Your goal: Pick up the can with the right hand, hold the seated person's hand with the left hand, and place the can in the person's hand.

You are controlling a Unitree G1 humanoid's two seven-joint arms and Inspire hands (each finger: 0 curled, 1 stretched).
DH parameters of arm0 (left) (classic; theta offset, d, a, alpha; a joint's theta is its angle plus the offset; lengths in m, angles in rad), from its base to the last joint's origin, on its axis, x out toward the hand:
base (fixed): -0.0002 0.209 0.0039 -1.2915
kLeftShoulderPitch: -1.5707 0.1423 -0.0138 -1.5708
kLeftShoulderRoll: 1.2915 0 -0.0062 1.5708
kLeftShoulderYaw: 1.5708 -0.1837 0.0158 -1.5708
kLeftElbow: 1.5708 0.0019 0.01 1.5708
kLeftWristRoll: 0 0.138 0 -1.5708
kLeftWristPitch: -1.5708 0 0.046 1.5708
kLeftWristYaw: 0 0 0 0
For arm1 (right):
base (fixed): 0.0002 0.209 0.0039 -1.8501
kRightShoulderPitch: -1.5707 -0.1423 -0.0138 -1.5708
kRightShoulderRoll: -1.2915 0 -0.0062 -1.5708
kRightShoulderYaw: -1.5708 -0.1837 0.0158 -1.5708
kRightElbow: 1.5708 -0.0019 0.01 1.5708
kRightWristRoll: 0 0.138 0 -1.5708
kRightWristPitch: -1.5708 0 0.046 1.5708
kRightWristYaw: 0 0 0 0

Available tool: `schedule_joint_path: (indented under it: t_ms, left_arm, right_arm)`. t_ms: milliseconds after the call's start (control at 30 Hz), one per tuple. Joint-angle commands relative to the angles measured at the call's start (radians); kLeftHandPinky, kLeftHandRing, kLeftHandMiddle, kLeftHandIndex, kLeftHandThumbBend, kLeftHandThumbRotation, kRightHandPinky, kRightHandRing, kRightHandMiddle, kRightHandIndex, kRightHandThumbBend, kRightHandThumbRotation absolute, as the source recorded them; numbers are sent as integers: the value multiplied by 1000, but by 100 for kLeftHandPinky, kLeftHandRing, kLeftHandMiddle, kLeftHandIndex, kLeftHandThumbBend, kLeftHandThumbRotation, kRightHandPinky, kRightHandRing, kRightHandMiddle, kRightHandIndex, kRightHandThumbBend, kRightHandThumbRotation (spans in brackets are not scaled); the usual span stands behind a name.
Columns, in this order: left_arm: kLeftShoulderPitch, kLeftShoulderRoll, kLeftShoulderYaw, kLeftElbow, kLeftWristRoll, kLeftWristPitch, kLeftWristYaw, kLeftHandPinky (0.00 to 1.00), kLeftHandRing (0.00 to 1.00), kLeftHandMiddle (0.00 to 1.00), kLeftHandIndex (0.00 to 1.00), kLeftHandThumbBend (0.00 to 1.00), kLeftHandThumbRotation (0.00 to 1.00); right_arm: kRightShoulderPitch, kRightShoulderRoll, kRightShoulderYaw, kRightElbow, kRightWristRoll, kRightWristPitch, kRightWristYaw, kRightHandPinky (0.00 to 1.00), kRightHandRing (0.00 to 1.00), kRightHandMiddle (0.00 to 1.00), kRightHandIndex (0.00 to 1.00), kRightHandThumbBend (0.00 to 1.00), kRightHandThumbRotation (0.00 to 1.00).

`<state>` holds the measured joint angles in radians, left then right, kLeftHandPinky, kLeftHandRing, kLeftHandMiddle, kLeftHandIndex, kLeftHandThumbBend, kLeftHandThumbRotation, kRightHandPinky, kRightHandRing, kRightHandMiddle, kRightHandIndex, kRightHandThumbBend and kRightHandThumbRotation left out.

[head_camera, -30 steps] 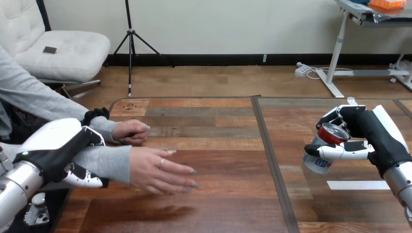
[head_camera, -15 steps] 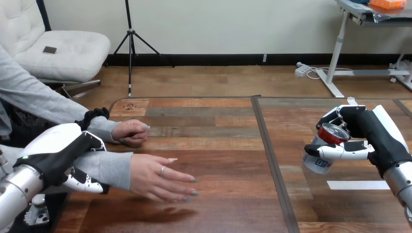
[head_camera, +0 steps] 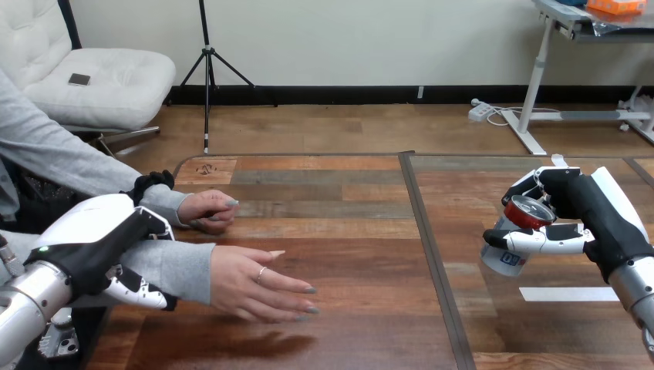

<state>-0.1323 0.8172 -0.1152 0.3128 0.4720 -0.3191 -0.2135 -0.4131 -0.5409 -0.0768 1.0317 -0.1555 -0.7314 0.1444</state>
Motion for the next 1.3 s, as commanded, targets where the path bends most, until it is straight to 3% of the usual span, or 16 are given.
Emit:
schedule_joint_path:
  t_ms: [0, 200, 1267]
  left_arm:
    - [-84, 7, 53, -36, -21, -43, 40, 28, 32, 40, 44, 66, 0]
    - [-86, 9, 52, -22, -16, -69, 50, 28, 32, 39, 44, 65, 0]
    - [-86, 11, 59, -31, 1, -60, 57, 29, 34, 41, 45, 63, 0]
  right_arm:
    - [-55, -11, -14, -53, 17, -14, -19, 27, 31, 38, 43, 78, 0]
    - [-57, -8, -19, -49, 28, -17, -10, 21, 25, 34, 43, 78, 0]
    - [-58, -8, -18, -51, 30, -21, -5, 22, 27, 35, 43, 78, 0]
